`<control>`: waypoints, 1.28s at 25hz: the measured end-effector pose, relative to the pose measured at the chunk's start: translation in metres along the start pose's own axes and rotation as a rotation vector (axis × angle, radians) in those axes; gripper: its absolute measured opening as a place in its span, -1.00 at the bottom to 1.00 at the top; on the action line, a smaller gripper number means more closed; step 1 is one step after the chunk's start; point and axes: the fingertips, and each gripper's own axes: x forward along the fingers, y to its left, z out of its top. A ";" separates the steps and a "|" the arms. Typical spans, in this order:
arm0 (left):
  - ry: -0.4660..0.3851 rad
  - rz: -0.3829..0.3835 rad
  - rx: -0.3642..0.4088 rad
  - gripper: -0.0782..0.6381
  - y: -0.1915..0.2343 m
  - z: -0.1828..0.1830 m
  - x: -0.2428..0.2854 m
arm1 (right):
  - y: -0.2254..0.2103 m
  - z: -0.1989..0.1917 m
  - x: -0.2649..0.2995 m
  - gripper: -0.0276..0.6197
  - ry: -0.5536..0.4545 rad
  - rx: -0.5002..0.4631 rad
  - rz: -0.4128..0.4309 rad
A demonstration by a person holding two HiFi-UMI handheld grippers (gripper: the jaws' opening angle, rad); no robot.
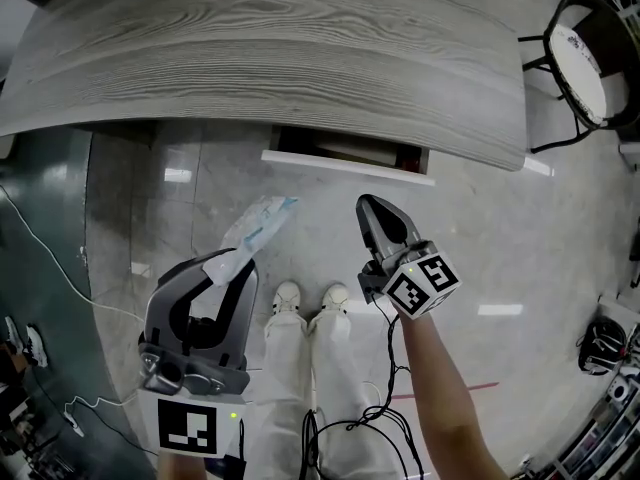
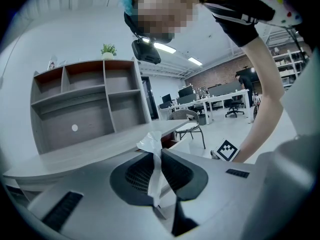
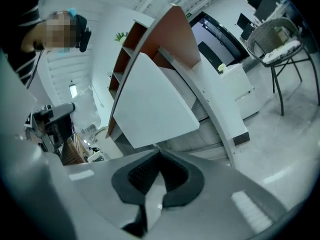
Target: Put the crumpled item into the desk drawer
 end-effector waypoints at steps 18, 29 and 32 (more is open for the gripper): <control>-0.021 -0.022 0.052 -0.64 0.000 0.062 -0.003 | 0.078 0.125 -0.074 -0.89 -0.021 -0.435 -0.184; -0.019 -0.056 0.133 -0.64 -0.001 0.096 0.001 | 0.123 0.201 -0.119 -0.89 -0.114 -0.493 -0.242; -0.015 -0.067 0.165 -0.64 -0.004 0.100 0.008 | 0.128 0.210 -0.125 -0.89 -0.117 -0.503 -0.245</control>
